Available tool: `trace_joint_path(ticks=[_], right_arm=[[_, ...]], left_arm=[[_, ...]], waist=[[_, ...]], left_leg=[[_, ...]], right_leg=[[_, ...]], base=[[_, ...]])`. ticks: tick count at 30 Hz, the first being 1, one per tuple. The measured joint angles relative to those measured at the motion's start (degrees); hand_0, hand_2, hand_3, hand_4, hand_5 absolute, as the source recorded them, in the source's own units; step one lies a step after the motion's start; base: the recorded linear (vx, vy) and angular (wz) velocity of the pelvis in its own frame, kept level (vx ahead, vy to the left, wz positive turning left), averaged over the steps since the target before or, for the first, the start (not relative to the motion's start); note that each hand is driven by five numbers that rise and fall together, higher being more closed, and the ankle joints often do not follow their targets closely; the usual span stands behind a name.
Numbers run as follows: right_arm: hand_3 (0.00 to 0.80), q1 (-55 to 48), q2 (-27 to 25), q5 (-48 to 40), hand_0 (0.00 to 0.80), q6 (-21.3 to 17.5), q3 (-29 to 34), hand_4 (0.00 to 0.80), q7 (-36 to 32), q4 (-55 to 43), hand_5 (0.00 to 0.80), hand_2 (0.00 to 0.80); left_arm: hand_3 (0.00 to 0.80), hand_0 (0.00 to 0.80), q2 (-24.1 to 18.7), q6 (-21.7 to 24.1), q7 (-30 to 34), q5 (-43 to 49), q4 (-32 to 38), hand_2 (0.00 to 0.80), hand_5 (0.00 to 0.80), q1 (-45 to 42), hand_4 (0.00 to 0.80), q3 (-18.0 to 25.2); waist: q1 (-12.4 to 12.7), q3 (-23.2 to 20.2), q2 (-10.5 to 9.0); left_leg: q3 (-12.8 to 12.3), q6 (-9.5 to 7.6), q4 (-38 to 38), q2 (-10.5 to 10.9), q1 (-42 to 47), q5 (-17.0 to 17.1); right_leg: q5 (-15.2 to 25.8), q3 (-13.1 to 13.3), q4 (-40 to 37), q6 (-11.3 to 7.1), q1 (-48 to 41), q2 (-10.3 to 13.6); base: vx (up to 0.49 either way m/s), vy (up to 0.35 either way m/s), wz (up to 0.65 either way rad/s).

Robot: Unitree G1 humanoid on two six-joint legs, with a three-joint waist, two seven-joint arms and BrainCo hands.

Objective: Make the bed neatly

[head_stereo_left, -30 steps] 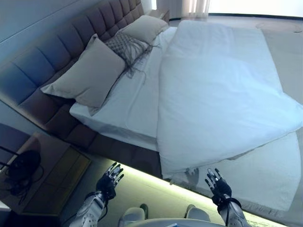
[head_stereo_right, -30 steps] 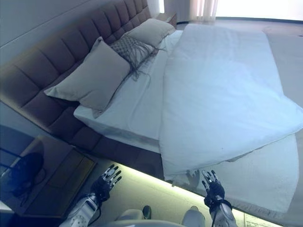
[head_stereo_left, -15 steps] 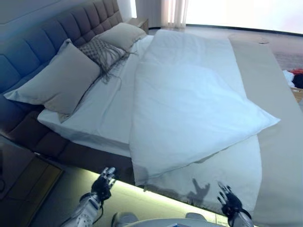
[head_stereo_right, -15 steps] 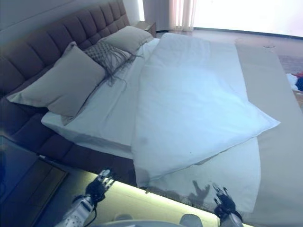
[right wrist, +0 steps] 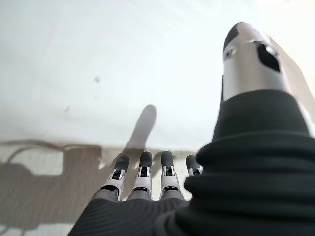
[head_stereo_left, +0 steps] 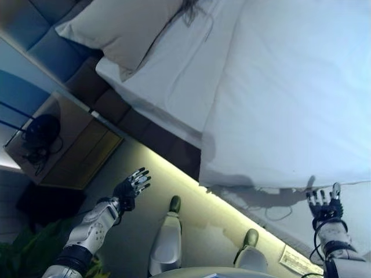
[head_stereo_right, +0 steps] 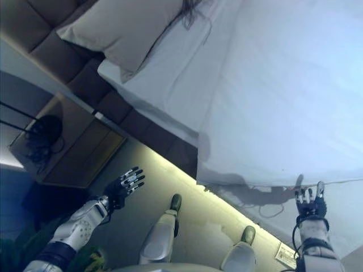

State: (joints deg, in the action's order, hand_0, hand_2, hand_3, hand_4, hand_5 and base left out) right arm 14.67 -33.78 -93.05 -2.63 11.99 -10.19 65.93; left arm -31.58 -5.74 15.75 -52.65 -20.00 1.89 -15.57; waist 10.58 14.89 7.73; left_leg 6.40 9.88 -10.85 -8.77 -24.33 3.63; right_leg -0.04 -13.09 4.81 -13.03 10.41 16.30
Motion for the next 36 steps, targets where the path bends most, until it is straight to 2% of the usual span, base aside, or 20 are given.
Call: trace_joint_path(ticks=[6, 11, 25, 31, 36], right_arm=[[0.0, 2.3, -1.85, -3.94, 0.0, 0.62, 4.03, 0.0, 0.57, 2.51, 0.0, 0.0], [0.0, 3.45, -4.63, -7.49, 0.0, 0.65, 6.29, 0.0, 0.66, 2.7, 0.0, 0.0], [0.0, 5.0, -3.35, -11.31, 0.0, 0.76, 6.38, 0.0, 0.32, 4.39, 0.0, 0.0], [0.0, 10.59, -5.72, -14.56, 0.0, 1.68, 6.59, 0.0, 0.86, 7.09, 0.0, 0.0], [0.0, 14.64, -9.48, -14.65, 0.0, 1.72, 6.55, 0.0, 0.76, 8.27, 0.0, 0.0]], left_arm=[[0.0, 0.0, -1.53, 0.11, -0.06, 0.01, 0.95, 0.0, 0.0, 2.34, 0.0, -1.19], [0.0, 0.0, -3.74, 0.42, -0.34, -0.13, 0.97, 0.0, 0.0, 5.03, 0.0, -1.17], [0.0, 0.0, -4.73, 0.95, -0.47, -0.41, 0.92, 0.0, 0.0, 7.0, 0.0, -1.2], [0.0, 0.0, -5.89, 1.69, -0.22, -0.41, 0.82, 0.0, 0.0, 9.71, 0.0, -1.25], [0.0, 0.0, -6.29, 2.61, -0.08, -0.43, 1.14, 0.0, 0.0, 10.64, 0.0, -1.28]], waist=[[0.01, 3.35, -2.36], [-0.08, 4.7, -2.64], [-0.04, 5.12, -2.91], [-0.02, 5.73, -2.51], [0.08, 7.84, -0.9]], left_leg=[[0.25, -0.05, -0.2, 0.68, -2.03, 0.01], [0.78, -0.12, -0.71, 0.99, -4.2, -0.11], [1.8, -0.4, -2.13, 1.54, -7.99, -0.06], [1.85, -1.23, -2.93, 3.6, -11.45, 0.54], [1.85, -2.07, -3.37, 5.72, -12.81, 1.12]], right_leg=[[1.78, -0.96, -3.81, -0.38, -0.23, -0.03], [2.12, -1.31, -4.06, -0.29, 1.25, 0.03], [2.07, -1.14, -2.27, -0.24, 5.14, 0.14], [1.63, -0.39, 0.98, -0.98, 9.82, 1.98], [-0.01, 0.32, 5.68, -1.42, 12.97, 4.49]], base=[[-0.007, -0.086, 0.05], [0.009, -0.023, 0.04], [0.019, -0.059, 0.0], [-0.01, -0.012, 0.04], [0.011, 0.012, 0.1]])
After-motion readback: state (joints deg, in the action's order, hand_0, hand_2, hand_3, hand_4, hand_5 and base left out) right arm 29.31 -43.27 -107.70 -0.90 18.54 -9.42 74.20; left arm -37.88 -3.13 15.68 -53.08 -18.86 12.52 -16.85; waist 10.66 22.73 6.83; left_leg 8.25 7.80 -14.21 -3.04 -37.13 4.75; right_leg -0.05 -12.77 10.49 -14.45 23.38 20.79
